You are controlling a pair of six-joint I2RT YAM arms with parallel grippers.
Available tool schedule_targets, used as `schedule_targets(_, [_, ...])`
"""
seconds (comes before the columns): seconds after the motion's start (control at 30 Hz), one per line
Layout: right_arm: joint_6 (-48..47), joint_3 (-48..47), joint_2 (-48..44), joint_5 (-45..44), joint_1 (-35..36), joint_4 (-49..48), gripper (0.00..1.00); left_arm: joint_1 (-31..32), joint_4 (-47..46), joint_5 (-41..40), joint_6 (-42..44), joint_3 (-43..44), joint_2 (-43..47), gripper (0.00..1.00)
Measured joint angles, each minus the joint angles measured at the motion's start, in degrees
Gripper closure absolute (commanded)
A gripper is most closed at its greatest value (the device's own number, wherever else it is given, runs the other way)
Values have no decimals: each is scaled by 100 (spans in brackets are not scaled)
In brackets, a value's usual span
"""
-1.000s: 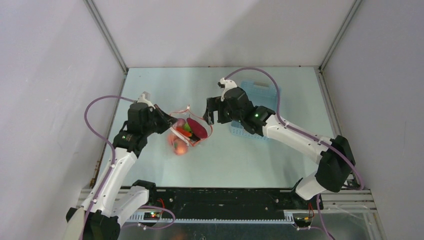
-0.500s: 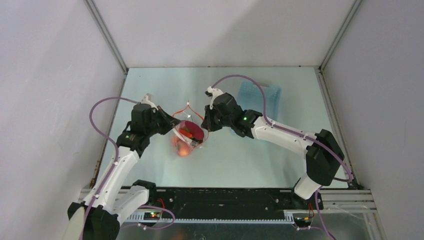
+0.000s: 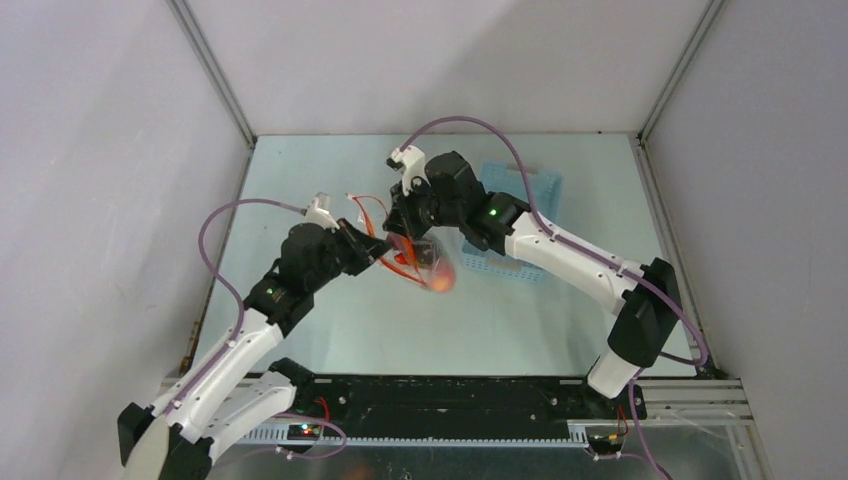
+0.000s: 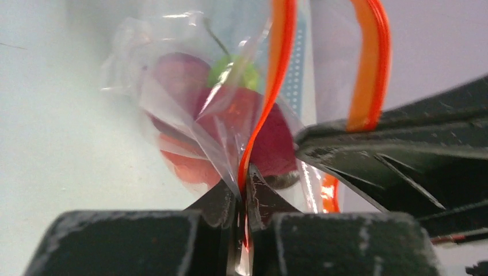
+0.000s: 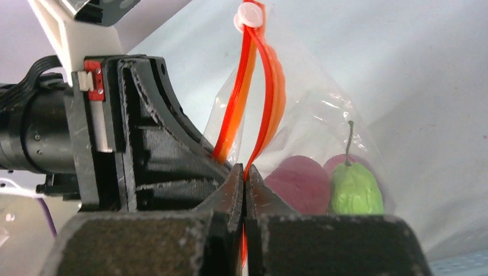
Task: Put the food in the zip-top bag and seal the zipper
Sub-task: Adjust the zipper food storage bag at the center of the board.
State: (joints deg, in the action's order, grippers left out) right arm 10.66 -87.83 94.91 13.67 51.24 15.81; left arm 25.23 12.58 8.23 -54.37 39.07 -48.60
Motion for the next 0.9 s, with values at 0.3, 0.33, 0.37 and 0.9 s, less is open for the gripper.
schedule_targets(0.3, [-1128, -376, 195, 944, -341, 1333, 100, 949, -605, -520, -299, -181, -2, 72])
schedule_targets(0.33, [-1215, -334, 201, 1069, -431, 1438, 100, 1008, -645, -531, -249, -181, -68, 71])
schedule_targets(0.37, [-1281, -275, 205, 1172, -505, 1491, 100, 1060, -675, -531, -201, -184, -127, 70])
schedule_targets(0.9, [-2371, 87, 667, 2356, -964, 2015, 100, 1403, -629, -511, 1749, -107, 125, 0])
